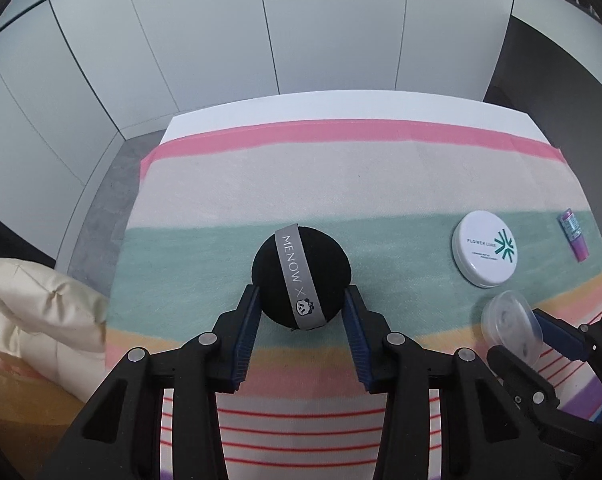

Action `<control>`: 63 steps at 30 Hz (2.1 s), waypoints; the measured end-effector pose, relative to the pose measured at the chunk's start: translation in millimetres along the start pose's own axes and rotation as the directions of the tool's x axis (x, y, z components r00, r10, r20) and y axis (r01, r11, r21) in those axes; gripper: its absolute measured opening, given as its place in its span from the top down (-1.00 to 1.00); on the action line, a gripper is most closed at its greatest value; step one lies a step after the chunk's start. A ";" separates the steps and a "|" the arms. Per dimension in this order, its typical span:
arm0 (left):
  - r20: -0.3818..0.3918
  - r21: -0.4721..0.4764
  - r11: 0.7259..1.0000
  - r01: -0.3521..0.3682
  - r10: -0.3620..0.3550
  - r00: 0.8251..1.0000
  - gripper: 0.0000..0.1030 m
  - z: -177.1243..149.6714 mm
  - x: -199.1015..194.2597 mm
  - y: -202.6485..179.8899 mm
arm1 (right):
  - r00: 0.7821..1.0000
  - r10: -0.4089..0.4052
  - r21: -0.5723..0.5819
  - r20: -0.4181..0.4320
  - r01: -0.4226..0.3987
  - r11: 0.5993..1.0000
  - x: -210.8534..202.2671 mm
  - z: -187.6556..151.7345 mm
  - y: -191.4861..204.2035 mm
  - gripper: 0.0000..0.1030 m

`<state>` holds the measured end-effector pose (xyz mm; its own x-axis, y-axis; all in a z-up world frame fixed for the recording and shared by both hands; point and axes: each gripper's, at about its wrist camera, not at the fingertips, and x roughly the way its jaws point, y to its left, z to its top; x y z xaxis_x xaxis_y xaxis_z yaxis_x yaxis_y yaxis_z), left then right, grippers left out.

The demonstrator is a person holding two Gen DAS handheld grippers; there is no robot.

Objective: Organize objects
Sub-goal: 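Grasp the black compact with the left tool while the right tool grasps the clear case, then lift the black compact and clear case and carry them toward the box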

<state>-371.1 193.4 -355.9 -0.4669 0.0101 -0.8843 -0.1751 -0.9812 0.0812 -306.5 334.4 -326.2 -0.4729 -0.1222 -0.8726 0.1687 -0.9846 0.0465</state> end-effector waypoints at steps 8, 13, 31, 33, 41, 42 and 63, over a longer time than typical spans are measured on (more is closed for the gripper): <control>-0.009 0.016 1.000 -0.008 0.008 1.000 0.18 3.5 -36.2 6.7 | 1.000 -0.012 0.046 0.009 0.011 0.999 -33.8 0.5 0.1 0.21; -0.017 0.018 1.000 -0.001 0.001 1.000 0.18 -0.9 -76.5 14.6 | 0.999 -0.027 0.047 0.038 0.025 0.999 -72.1 3.7 4.0 0.21; 0.041 -0.012 0.999 -0.040 0.040 0.998 0.18 -45.0 -232.4 26.1 | 0.992 0.001 0.106 0.122 -0.014 0.994 -199.8 -0.1 3.3 0.21; 0.071 0.014 0.997 -0.071 0.070 0.995 0.17 -56.6 -246.1 21.8 | 0.993 0.006 0.107 0.121 -0.019 0.994 -206.6 -5.6 5.3 0.21; 0.049 0.000 1.000 -0.023 0.023 0.999 0.17 -93.1 -277.3 25.0 | 0.994 -0.019 0.098 0.105 0.009 0.995 -231.4 -40.7 9.7 0.21; 0.048 -0.006 1.000 -0.023 0.023 0.999 0.17 -95.8 -279.6 26.0 | 0.994 -0.023 0.098 0.102 0.013 0.995 -233.8 -46.2 9.5 0.21; 0.064 -0.132 0.990 -0.051 0.060 0.996 0.17 -110.7 -301.4 77.0 | 0.998 -0.042 0.081 0.047 0.038 0.996 -246.9 -75.6 24.2 0.21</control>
<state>-147.9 93.5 -134.0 -0.5314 -0.0362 -0.8464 -0.0351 -0.9973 0.0647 -120.2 350.3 -146.4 -0.5196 -0.0863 -0.8500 0.0795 -0.9955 0.0525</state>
